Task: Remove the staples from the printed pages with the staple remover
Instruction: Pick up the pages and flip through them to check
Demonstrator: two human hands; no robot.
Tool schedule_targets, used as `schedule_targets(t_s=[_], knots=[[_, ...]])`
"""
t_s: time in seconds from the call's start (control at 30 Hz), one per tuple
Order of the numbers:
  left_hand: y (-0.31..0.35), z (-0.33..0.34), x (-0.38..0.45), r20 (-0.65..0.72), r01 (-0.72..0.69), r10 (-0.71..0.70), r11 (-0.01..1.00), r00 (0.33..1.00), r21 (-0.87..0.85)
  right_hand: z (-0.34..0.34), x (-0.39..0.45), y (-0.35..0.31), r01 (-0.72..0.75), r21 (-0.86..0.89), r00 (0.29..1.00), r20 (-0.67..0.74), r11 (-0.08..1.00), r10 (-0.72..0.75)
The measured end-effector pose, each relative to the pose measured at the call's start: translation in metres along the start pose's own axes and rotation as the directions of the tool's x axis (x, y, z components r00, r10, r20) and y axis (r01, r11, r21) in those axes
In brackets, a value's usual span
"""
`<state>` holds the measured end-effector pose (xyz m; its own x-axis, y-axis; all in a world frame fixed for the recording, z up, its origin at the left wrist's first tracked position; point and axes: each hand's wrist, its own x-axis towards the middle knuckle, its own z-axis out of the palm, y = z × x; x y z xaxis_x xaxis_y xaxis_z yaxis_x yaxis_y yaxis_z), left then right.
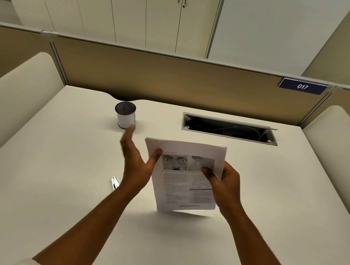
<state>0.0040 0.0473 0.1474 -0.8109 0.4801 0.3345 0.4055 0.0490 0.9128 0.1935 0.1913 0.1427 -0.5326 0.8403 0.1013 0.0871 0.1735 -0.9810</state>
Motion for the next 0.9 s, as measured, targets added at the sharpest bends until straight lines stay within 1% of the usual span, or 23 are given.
schedule_targets(t_s=[0.03, 0.07, 0.1, 0.13, 0.23, 0.3, 0.4, 0.57, 0.77, 0.9], knots=[[0.0, 0.001, 0.0, 0.13, 0.137, -0.117, 0.977, 0.985, -0.161, -0.001, -0.001, 0.001, -0.015, 0.042, 1.0, -0.01, 0.999, 0.015], [-0.003, 0.002, -0.001, 0.259, 0.244, -0.174, 0.931, 0.95, -0.271, -0.001, -0.002, 0.002, -0.026, 0.072, 0.999, -0.019, 0.997, 0.028], [-0.003, 0.005, -0.001, 0.325, 0.296, -0.188, 0.898, 0.927, -0.326, 0.0, -0.004, 0.003, -0.034, 0.091, 0.999, -0.031, 0.995, 0.037], [-0.001, 0.006, -0.003, 0.332, 0.287, -0.175, 0.901, 0.927, -0.326, 0.001, -0.005, 0.004, -0.04, 0.104, 0.998, -0.044, 0.994, 0.045], [0.006, 0.011, -0.007, 0.247, 0.169, -0.109, 0.957, 0.963, -0.236, 0.006, -0.01, 0.006, -0.051, 0.123, 0.994, -0.086, 0.991, 0.062], [0.007, 0.016, -0.011, 0.193, 0.095, -0.057, 0.976, 0.98, -0.196, 0.009, -0.014, 0.008, -0.048, 0.136, 0.992, -0.107, 0.99, 0.062], [0.006, 0.021, -0.021, 0.15, 0.049, -0.023, 0.983, 0.988, -0.177, 0.013, -0.018, 0.01, -0.039, 0.149, 0.989, -0.133, 0.988, 0.059], [-0.001, 0.023, -0.033, 0.157, 0.063, -0.04, 0.988, 0.987, -0.143, 0.016, -0.027, 0.024, -0.084, 0.118, 0.983, -0.152, 0.989, 0.102], [-0.009, 0.021, -0.039, 0.216, 0.096, -0.071, 0.99, 0.974, -0.105, 0.015, -0.029, 0.029, -0.114, 0.102, 0.98, -0.15, 0.988, 0.129], [-0.011, 0.021, -0.036, 0.203, 0.104, -0.096, 0.994, 0.974, -0.028, 0.015, -0.026, 0.029, -0.134, 0.067, 0.977, -0.157, 0.989, 0.143]])
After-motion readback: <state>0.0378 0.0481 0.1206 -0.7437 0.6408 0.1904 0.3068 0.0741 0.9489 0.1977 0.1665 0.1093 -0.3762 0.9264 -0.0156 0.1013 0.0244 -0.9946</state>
